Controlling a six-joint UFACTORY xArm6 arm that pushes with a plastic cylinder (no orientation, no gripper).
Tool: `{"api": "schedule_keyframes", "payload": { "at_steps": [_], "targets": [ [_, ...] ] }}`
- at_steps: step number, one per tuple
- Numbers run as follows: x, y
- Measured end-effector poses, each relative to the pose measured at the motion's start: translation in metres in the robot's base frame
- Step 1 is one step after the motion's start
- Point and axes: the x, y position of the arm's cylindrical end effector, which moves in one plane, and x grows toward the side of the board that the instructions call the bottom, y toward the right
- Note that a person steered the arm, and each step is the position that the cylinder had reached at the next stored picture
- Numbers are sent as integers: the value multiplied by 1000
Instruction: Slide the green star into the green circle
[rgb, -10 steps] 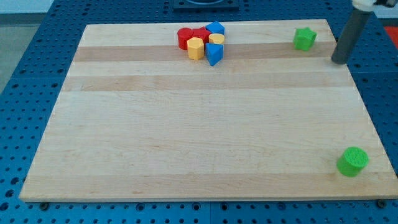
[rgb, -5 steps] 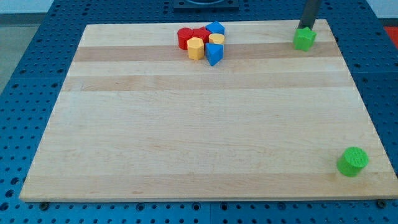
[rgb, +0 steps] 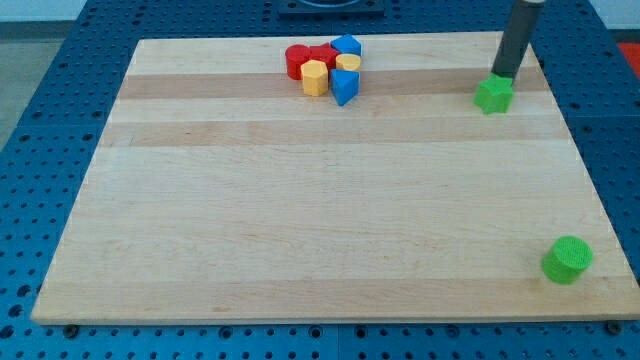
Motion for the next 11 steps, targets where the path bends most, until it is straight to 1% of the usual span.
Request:
{"api": "schedule_keyframes", "payload": {
  "at_steps": [1, 3, 6, 7, 8, 11],
  "targets": [
    [12, -7],
    [12, -47],
    [88, -53],
    [90, -39],
    [103, -24],
    [186, -23]
  ]
}}
